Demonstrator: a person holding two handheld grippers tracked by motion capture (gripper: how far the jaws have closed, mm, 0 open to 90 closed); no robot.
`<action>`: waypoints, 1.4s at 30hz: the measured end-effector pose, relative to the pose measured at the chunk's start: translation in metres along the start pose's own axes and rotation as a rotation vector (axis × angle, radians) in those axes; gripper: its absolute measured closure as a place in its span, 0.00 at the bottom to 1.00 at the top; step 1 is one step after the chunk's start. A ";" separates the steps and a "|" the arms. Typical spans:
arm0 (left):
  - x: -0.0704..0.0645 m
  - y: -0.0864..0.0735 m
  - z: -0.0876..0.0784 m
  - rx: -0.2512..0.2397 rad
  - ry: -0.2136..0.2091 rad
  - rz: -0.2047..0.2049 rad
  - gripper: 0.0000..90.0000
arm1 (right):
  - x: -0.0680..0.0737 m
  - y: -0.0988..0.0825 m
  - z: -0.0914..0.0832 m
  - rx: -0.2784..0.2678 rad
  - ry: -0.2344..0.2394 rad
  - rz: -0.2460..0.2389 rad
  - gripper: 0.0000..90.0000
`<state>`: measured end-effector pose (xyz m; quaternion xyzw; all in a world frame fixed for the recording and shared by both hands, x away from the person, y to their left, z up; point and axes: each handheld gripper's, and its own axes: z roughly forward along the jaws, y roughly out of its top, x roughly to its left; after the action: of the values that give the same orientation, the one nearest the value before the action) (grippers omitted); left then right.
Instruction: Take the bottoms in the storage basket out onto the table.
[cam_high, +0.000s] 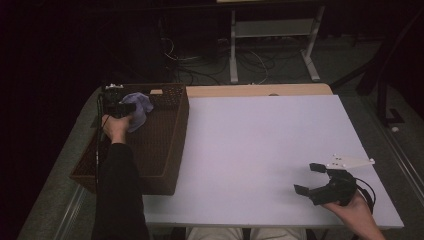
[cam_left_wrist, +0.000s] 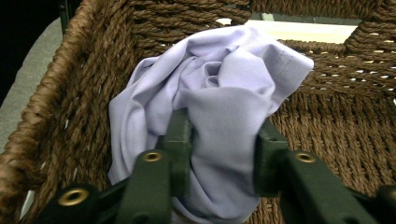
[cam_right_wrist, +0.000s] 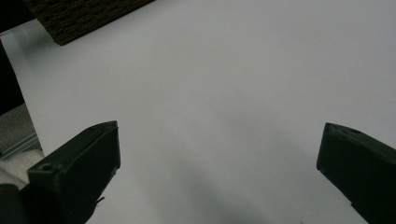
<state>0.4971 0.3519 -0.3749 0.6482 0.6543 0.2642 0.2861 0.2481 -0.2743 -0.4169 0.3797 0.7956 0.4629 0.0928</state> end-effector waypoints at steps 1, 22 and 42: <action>0.002 0.000 -0.001 0.007 -0.006 -0.017 0.80 | 0.000 0.000 0.000 -0.002 0.000 -0.001 0.00; 0.001 0.006 -0.038 0.028 -0.124 -0.057 0.88 | -0.001 0.000 -0.002 -0.016 0.001 0.010 0.00; -0.012 0.026 -0.098 -0.002 -0.253 -0.077 0.89 | -0.003 0.002 0.001 -0.025 0.020 0.021 0.00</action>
<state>0.4453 0.3432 -0.2875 0.6505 0.6372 0.1700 0.3768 0.2514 -0.2749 -0.4168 0.3821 0.7866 0.4775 0.0847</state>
